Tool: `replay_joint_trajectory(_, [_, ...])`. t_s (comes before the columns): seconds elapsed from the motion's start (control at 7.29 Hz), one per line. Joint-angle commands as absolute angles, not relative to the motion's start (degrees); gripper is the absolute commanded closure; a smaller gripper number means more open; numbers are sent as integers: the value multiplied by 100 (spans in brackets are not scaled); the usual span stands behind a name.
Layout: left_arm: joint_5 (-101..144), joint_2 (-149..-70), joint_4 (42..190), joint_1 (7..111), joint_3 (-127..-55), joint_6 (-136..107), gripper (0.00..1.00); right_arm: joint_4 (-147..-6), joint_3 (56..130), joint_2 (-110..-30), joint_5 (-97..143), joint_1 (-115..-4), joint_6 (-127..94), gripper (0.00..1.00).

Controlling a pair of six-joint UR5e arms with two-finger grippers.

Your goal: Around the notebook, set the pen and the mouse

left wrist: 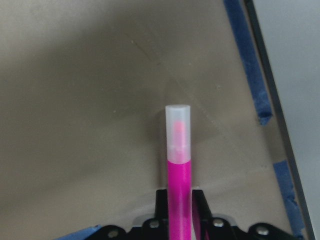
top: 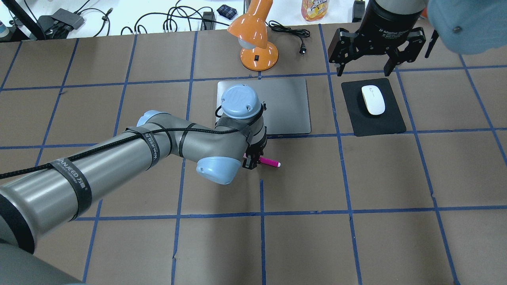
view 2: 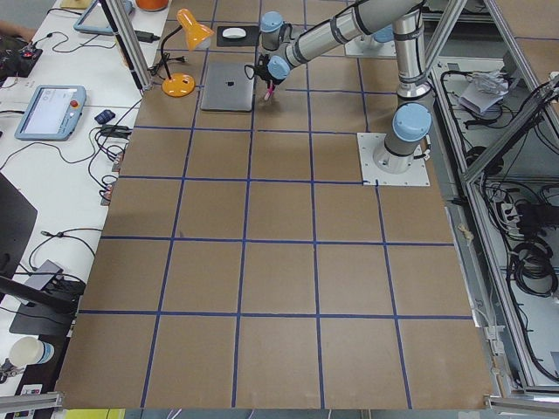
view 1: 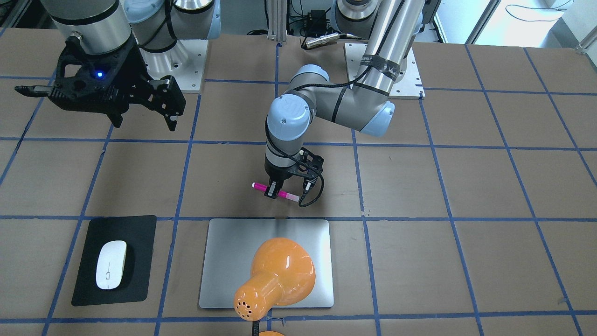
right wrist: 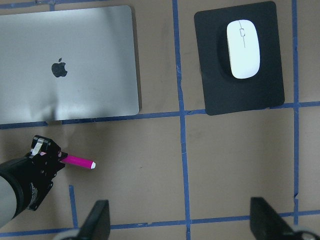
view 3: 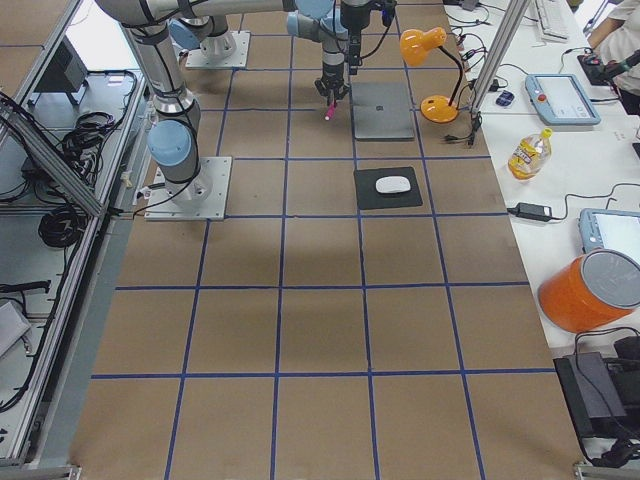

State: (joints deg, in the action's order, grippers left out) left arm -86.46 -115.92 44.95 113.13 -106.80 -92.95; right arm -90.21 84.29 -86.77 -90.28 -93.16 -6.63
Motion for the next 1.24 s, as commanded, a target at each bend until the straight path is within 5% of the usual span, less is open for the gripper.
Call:
replay_joint_trajectory(0.0, [-8640, -11436, 4517, 11146, -10661, -8593, 0, -9017, 8429, -8675, -9018, -9316, -677, 0])
replay_joint_trajectory(1.1, [-8700, -10030, 6473, 8563, -10320, -1756, 0, -9026, 8429, -8675, -9026, -9316, -694, 0])
